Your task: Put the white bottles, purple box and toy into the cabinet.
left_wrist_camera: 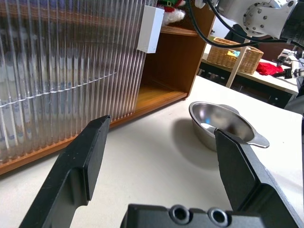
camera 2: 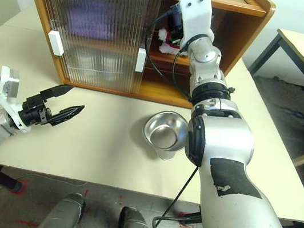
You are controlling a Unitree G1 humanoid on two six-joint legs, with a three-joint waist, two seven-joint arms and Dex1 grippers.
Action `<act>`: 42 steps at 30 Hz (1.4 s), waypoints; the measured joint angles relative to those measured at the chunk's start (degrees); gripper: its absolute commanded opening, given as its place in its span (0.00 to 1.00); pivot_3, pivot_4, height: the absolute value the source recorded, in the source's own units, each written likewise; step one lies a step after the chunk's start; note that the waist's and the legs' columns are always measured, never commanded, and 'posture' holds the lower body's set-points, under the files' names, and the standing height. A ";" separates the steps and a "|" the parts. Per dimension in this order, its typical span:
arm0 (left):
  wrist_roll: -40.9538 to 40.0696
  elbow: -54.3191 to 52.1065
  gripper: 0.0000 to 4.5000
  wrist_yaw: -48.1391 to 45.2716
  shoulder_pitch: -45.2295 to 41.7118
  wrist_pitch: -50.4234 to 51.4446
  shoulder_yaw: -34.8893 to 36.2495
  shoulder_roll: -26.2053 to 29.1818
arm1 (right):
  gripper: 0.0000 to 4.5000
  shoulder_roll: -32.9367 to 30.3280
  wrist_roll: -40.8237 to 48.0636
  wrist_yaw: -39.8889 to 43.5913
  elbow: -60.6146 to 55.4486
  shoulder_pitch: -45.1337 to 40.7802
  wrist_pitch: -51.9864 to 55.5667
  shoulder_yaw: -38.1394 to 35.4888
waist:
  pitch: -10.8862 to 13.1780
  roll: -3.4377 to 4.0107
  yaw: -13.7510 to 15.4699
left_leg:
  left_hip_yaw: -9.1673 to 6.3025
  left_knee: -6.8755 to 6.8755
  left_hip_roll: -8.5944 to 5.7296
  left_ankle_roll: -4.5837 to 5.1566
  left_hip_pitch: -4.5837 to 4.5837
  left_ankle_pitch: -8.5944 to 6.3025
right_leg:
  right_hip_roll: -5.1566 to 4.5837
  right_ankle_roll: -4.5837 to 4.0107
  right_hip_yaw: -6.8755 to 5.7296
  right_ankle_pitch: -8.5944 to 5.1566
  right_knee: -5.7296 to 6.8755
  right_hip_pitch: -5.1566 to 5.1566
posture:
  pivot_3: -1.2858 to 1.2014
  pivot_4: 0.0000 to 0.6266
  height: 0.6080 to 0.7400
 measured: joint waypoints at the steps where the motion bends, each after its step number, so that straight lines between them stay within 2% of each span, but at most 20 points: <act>1: 0.01 0.04 1.00 -0.05 -0.06 0.00 -0.01 -0.04 | 0.99 0.00 0.02 0.02 0.00 0.00 0.00 -0.01 | 0.00 0.00 -0.03 | 0.00 0.00 0.00 0.00 0.00 0.00 | 0.00 0.00 0.00 0.00 0.00 0.00 | 0.60 0.15 1.00; 17: 0.08 1.40 1.00 -1.25 -1.32 -0.01 -1.31 -1.11 | 0.99 -1.92 0.99 -0.57 -0.14 1.37 -0.82 -0.89 | 0.00 -0.01 -0.41 | 0.02 0.04 0.03 0.03 -0.01 0.02 | -0.02 0.04 0.01 0.04 0.00 0.03 | 0.58 0.14 1.00; 30: 0.16 2.82 1.00 -2.02 -2.54 -0.17 -2.29 -2.13 | 0.99 -0.78 9.34 8.88 -0.23 1.67 2.39 -7.37 | -0.01 -0.01 -2.33 | 0.07 0.10 -0.01 0.09 0.02 0.06 | 0.03 0.07 0.00 0.11 0.02 0.07 | 0.58 0.14 1.00; 42: 0.15 2.81 1.00 -2.10 -2.44 -0.17 -2.35 -2.69 | 0.99 -0.57 9.08 10.52 -0.53 1.67 2.85 -6.95 | 0.00 -0.01 -2.47 | 0.07 0.13 -0.01 0.12 0.05 0.07 | 0.03 0.03 0.01 0.17 0.03 0.07 | 0.57 0.14 1.00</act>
